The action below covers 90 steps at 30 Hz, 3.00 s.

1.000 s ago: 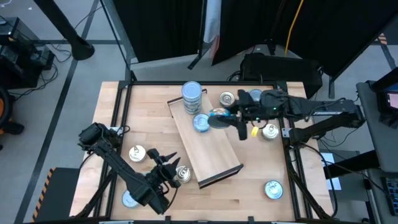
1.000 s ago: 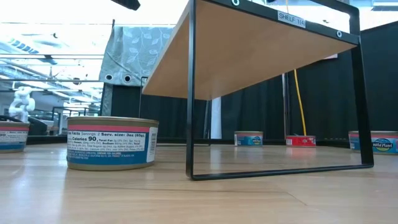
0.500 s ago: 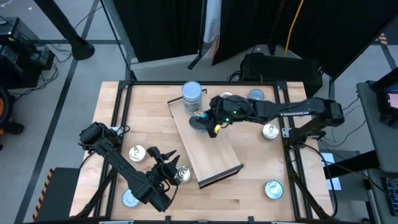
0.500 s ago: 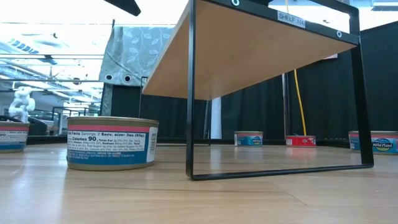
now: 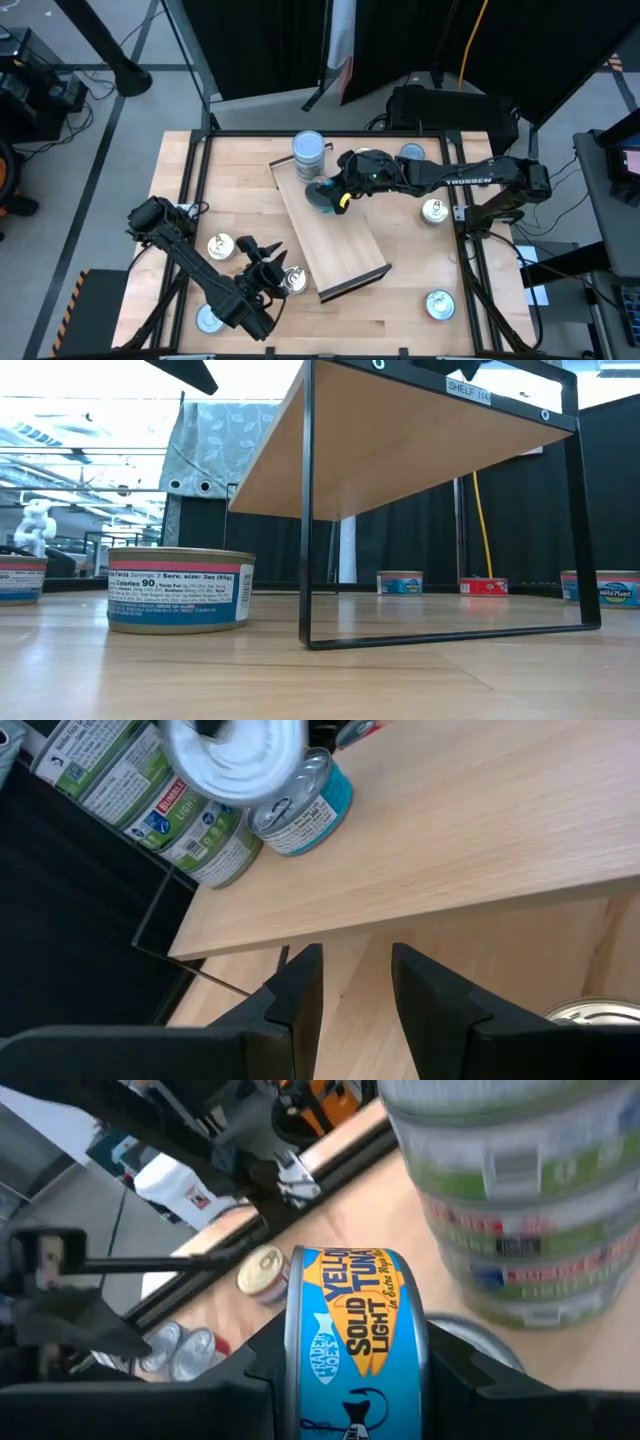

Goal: Stack canned seafood by type on shelf
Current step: Stack the top right light blue tuna can on top of the other light blue tuna can the shelf, then stack the bottom left light blue tuna can on top of the other light blue tuna can on the shelf

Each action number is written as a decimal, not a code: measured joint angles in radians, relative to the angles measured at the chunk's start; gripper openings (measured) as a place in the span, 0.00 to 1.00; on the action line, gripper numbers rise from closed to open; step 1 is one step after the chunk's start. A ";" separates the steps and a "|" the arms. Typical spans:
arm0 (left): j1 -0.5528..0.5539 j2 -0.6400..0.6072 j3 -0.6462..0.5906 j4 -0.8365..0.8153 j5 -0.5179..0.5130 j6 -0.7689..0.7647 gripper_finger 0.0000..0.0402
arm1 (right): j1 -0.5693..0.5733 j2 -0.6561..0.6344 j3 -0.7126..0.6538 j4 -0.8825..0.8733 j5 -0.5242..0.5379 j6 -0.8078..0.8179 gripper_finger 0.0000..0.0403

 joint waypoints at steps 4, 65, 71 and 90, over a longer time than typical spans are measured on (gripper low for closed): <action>0.000 0.000 0.000 0.001 0.000 0.000 0.30 | 0.000 0.000 -0.050 0.118 -0.016 0.034 0.32; -0.054 -0.006 0.000 -0.081 0.100 -0.148 0.30 | 0.049 -0.169 -0.093 -0.014 0.144 -0.330 0.88; -0.128 -0.064 0.000 -0.079 0.135 -0.295 0.30 | 0.076 -0.328 -0.092 -0.346 0.140 -0.396 0.85; -0.324 -0.071 0.000 0.381 0.896 -0.643 0.30 | 0.090 -0.763 -0.542 -0.217 0.136 -0.337 0.33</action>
